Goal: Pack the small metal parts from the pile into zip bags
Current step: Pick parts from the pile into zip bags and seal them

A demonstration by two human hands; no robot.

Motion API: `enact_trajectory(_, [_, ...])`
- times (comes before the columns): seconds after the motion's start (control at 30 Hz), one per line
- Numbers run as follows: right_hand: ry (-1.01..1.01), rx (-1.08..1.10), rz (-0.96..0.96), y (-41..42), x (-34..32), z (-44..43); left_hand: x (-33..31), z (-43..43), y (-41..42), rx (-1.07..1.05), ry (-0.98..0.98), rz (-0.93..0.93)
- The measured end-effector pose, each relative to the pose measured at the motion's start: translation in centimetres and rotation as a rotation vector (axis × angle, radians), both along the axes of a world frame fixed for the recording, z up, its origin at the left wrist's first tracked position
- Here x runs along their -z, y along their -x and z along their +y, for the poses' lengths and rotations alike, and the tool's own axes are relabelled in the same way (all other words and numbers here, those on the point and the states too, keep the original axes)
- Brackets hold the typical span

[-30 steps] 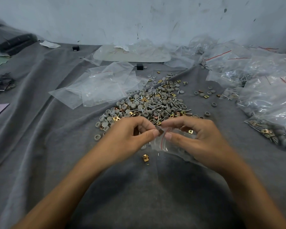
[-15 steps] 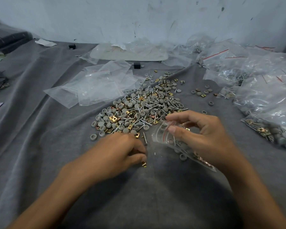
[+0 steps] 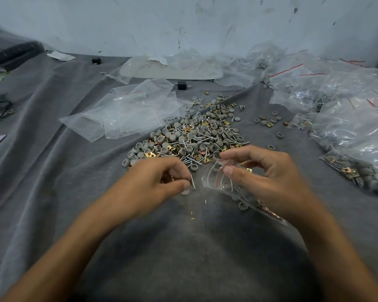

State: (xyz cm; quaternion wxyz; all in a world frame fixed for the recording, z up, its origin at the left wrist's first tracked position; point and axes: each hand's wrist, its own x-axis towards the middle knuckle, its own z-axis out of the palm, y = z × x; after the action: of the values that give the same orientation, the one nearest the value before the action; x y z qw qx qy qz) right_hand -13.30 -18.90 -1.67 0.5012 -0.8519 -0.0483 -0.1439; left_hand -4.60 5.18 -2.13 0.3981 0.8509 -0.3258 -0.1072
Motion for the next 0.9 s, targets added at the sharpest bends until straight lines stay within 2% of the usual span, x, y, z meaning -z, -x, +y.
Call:
enact_trajectory(0.13, [-0.033, -0.033, 0.002, 0.0, 0.1, 0.2, 0.1, -0.4, -0.5, -0.026, 0.2, 0.069])
enact_trajectory(0.23, [-0.011, -0.032, -0.01, -0.1, 0.2, 0.3, 0.3, -0.9, -0.4, -0.019, 0.278, 0.095])
enact_trajectory(0.47, [-0.02, -0.05, 0.003, -0.2, 0.3, 0.5, 1.1, -2.8, 0.7, 0.024, 0.337, 0.12])
enact_trajectory(0.53, [-0.057, -0.035, 0.0, -0.1, 0.2, 0.6, 0.7, -2.6, 0.7, 0.028, 0.348, 0.158])
enact_trajectory(0.6, [-0.1, -0.009, -0.008, -0.1, 0.1, 0.5, -0.1, -1.7, 0.0, -0.017, 0.358, 0.119])
enact_trajectory(0.7, [-0.122, 0.032, -0.027, 0.0, 0.0, 0.5, -1.1, 0.7, -1.8, -0.119, 0.257, -0.03])
enact_trajectory(0.77, [-0.114, 0.063, -0.049, -0.1, -0.1, 0.6, -1.3, 2.4, -2.8, -0.155, 0.065, -0.089])
enact_trajectory(0.83, [-0.115, 0.09, -0.072, 0.0, -0.2, 0.6, -1.4, 3.4, -3.2, -0.117, -0.182, -0.122])
enact_trajectory(0.9, [-0.153, 0.103, -0.088, 0.0, -0.2, 0.6, -1.3, 3.6, -3.0, -0.082, -0.338, -0.121])
